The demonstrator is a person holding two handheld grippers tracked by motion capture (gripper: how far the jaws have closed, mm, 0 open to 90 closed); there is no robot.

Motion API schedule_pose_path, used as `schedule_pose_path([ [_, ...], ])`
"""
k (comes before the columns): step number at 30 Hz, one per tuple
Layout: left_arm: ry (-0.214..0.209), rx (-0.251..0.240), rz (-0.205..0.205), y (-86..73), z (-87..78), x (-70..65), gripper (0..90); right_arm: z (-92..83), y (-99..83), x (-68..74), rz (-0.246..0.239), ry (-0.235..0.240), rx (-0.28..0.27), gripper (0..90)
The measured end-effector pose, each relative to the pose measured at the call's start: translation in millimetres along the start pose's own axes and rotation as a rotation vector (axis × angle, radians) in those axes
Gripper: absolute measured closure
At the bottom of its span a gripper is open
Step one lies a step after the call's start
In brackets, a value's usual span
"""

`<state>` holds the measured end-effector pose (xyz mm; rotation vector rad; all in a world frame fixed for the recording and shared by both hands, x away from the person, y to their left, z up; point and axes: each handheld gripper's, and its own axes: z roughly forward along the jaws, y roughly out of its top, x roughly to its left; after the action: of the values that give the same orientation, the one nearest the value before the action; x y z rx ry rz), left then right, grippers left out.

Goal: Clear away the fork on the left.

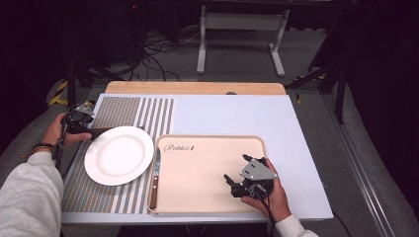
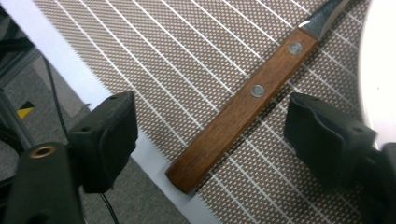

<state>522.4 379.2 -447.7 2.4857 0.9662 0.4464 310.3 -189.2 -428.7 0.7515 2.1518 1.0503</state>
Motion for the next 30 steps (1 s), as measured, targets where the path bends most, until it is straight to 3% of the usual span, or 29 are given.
schedule_pose_path([
  [9,-0.023,0.014,0.021,2.6,0.7,-2.6,28.0,2.2,-1.6,-0.5,-0.006,0.022,0.011,15.7],
  [17,-0.089,0.032,0.060,5.0,-2.4,-7.2,59.5,3.3,-1.3,0.2,-0.014,0.045,0.018,15.6],
  [21,-0.103,0.047,0.073,7.2,-3.2,-11.1,67.9,3.6,-1.7,2.2,-0.024,0.060,0.028,15.6],
  [23,-0.094,0.054,0.096,8.8,-3.4,-14.4,75.0,3.6,-1.8,3.5,-0.034,0.064,0.034,15.6],
  [27,-0.079,0.053,0.094,8.5,-3.9,-16.8,76.2,3.4,-1.6,4.5,-0.038,0.073,0.034,15.5],
  [30,-0.029,0.035,0.098,9.7,-2.7,-20.7,76.3,3.6,-1.3,6.4,-0.047,0.078,0.037,15.5],
])
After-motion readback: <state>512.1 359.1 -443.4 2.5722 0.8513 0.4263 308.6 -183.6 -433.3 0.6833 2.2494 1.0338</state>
